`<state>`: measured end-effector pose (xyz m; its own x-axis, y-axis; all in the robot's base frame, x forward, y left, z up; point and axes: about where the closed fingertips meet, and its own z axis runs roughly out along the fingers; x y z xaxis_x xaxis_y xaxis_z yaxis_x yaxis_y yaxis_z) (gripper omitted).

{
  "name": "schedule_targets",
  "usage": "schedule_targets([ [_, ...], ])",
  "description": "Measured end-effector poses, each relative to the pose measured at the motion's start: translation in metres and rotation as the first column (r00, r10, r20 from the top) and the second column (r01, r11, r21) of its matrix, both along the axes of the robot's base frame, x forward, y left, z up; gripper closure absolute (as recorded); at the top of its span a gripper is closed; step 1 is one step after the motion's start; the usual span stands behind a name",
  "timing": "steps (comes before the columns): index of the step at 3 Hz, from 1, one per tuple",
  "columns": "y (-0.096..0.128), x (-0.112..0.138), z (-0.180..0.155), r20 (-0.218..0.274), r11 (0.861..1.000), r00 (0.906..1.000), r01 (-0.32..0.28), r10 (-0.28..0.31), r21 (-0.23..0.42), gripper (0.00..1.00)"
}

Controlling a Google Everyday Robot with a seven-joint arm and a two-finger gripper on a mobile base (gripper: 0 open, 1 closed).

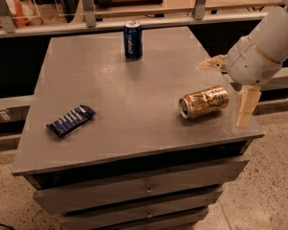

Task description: Place orange can upright

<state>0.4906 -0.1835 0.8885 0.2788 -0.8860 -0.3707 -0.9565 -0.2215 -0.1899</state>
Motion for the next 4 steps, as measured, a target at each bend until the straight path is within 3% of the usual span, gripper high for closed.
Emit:
schedule_targets([
  [2, 0.005, 0.020, -0.019, 0.050, 0.997, 0.9986, -0.017, 0.020, -0.071, 0.00],
  [4, 0.022, 0.030, -0.029, 0.099, 0.986, 0.9919, -0.064, 0.079, -0.151, 0.00],
])
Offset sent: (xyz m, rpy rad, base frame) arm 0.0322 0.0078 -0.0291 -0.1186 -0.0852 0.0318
